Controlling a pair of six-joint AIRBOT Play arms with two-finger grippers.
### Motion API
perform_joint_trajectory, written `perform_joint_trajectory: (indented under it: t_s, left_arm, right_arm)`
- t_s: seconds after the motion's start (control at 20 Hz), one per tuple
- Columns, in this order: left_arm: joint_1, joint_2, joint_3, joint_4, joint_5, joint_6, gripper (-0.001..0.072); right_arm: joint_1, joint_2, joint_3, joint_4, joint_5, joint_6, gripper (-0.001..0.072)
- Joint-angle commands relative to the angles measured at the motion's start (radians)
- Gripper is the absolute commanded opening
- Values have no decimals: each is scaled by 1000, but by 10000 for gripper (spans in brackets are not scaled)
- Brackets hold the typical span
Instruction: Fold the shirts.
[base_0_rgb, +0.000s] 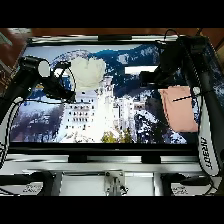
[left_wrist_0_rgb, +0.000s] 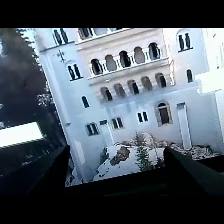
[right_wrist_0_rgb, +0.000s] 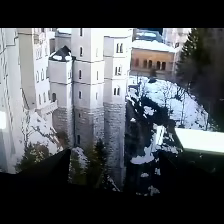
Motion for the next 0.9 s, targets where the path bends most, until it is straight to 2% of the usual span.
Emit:
perform_joint_trajectory:
  t_s: [0.0, 0.6, 0.85]
  left_arm:
    - [0, 0, 0, 0, 0, 0, 720]
    - [0, 0, 0, 0, 0, 0, 720]
    - [-2, -1, 0, 0, 1, 0, 720]
  right_arm:
    - [1, 0, 1, 0, 0, 0, 664]
    - [1, 0, 1, 0, 0, 0, 664]
    - [1, 0, 1, -12, 142, -2, 664]
